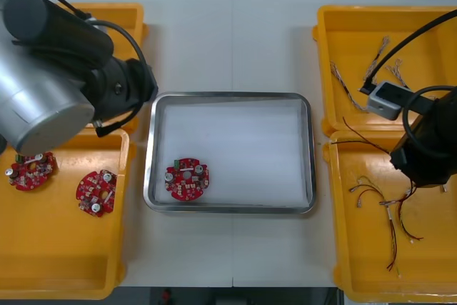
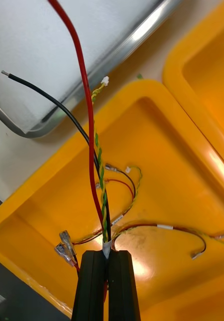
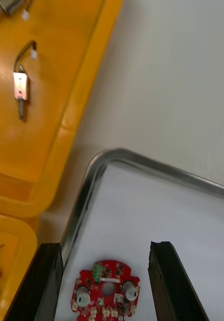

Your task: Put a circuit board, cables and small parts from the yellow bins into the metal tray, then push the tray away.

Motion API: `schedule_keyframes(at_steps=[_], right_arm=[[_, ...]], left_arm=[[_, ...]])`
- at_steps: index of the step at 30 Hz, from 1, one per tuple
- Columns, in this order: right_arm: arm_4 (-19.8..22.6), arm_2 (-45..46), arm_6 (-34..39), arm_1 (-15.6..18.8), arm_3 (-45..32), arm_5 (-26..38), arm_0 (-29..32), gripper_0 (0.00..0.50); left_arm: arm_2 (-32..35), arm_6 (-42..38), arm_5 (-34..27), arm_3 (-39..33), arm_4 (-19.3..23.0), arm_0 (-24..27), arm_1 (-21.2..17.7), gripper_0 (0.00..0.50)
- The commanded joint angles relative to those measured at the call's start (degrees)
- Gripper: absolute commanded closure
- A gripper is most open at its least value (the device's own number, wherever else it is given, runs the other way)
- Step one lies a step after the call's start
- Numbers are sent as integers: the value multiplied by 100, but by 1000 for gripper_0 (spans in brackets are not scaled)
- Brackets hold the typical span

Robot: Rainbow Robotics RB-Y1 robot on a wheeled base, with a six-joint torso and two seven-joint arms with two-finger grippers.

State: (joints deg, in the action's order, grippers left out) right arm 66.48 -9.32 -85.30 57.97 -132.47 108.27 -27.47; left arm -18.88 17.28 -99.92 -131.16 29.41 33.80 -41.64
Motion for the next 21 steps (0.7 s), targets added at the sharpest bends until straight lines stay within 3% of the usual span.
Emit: schedule_keyframes(at_steps=[1,8,11,17,21], right_arm=[[-232,-993,13,-243,-69,-43,-1006,500],[-715,-2012,-110,-937,142,-25,-1805,500],[-944,-2434,-198,-1289,336,-34,-2113,500],[-1216,-3102,-1191,-2001,1091,-140,-2649,500],[-1366,-3278,-1683,-2185,1338,-342,-2676,500]], left_arm=[[745,355,60,143,180,189,-591,0],[1756,1216,614,952,777,215,-1030,0],[1940,1568,754,1321,804,338,-1171,0],[2186,2438,1255,2446,795,672,-1478,0],[2274,3036,1747,3132,795,795,-1558,0]])
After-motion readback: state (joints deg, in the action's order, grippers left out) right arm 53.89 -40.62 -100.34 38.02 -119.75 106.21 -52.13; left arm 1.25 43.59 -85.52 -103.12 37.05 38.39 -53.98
